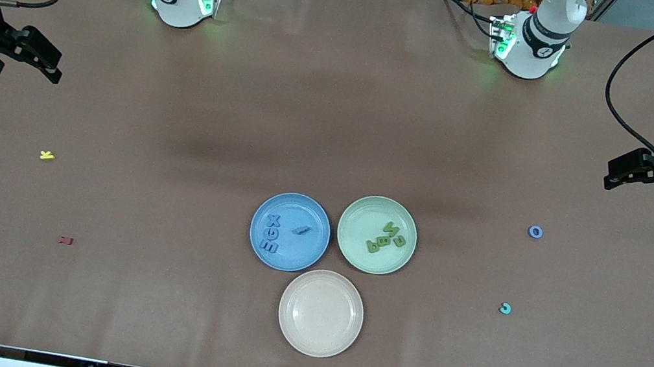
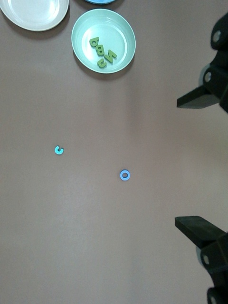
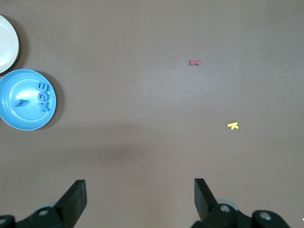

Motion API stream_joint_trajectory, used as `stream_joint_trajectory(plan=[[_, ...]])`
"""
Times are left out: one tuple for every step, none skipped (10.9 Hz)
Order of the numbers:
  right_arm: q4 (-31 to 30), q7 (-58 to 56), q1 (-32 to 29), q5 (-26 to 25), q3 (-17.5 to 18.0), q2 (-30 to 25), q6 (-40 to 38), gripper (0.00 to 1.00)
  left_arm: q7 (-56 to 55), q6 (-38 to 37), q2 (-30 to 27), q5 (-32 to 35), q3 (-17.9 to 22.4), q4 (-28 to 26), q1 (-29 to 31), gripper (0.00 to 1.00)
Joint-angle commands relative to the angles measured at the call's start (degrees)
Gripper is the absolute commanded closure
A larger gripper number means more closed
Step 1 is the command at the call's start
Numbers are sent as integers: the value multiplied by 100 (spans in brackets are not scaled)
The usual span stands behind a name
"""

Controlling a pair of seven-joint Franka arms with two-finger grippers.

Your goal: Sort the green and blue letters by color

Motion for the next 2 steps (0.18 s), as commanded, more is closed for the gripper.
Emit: stream_joint_trajectory(plan=[[136, -79, -43, 103, 16, 39, -76, 0, -73, -32, -74, -112, -32, -48, 12, 0], [136, -79, -43, 103, 16, 39, -76, 0, -64, -41, -82, -112, -32, -48, 29, 0]])
